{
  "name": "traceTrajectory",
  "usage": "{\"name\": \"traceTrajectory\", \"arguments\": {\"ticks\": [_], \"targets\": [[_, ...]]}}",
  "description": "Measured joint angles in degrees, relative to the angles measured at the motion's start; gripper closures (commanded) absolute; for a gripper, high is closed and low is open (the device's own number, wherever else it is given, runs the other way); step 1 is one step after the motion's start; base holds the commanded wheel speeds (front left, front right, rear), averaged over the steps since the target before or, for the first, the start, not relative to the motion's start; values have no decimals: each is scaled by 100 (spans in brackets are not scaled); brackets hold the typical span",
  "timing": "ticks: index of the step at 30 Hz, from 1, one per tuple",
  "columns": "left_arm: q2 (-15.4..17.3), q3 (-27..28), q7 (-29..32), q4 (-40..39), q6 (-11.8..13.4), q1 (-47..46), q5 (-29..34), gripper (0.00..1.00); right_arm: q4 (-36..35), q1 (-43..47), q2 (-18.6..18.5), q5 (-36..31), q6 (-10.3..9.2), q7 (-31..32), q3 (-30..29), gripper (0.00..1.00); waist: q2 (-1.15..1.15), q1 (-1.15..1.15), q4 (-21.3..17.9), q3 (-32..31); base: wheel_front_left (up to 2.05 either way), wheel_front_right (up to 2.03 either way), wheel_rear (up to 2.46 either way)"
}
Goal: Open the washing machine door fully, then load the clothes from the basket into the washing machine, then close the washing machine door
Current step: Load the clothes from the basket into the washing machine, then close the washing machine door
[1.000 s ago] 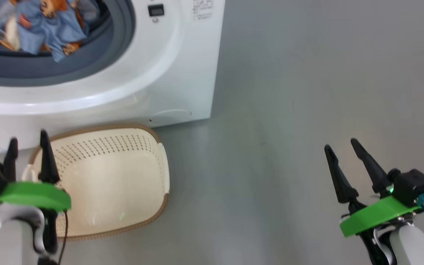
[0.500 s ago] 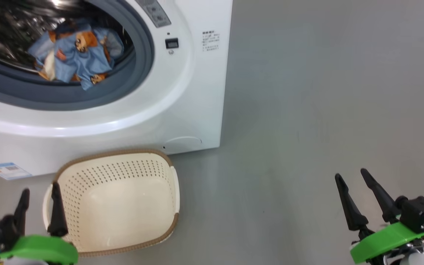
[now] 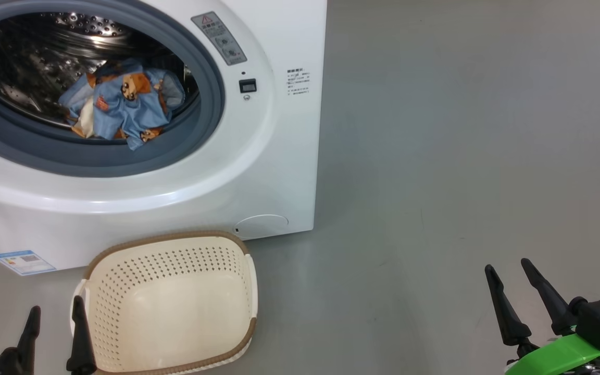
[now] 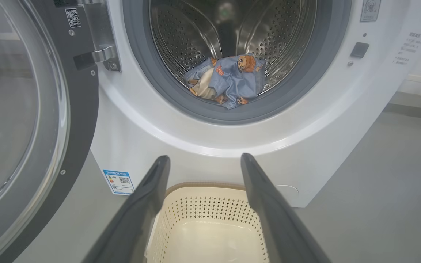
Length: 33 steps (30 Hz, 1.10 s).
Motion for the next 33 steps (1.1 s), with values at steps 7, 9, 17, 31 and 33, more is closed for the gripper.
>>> {"name": "traceTrajectory", "arguments": {"ticks": [7,9,17,31,33], "targets": [[-49,26,0,-46,0,16,3,0,-21,39,25,0,0,0,-23,0,0,0,-7,-49,0,0,0],[-54,23,0,-58,0,37,4,0,-19,45,27,0,0,0,-26,0,0,0,-11,-63,0,0,0],[-97,66,0,-101,0,94,76,0,-5,101,30,0,0,0,-29,0,0,0,-10,-117,-3,3,0],[-124,99,0,-146,0,109,155,0,-13,142,32,0,0,0,-27,0,0,0,-3,-167,-111,111,0],[-124,99,0,-172,0,147,155,0,-11,151,33,0,0,0,-29,0,0,0,-2,-181,-112,112,0]]}}
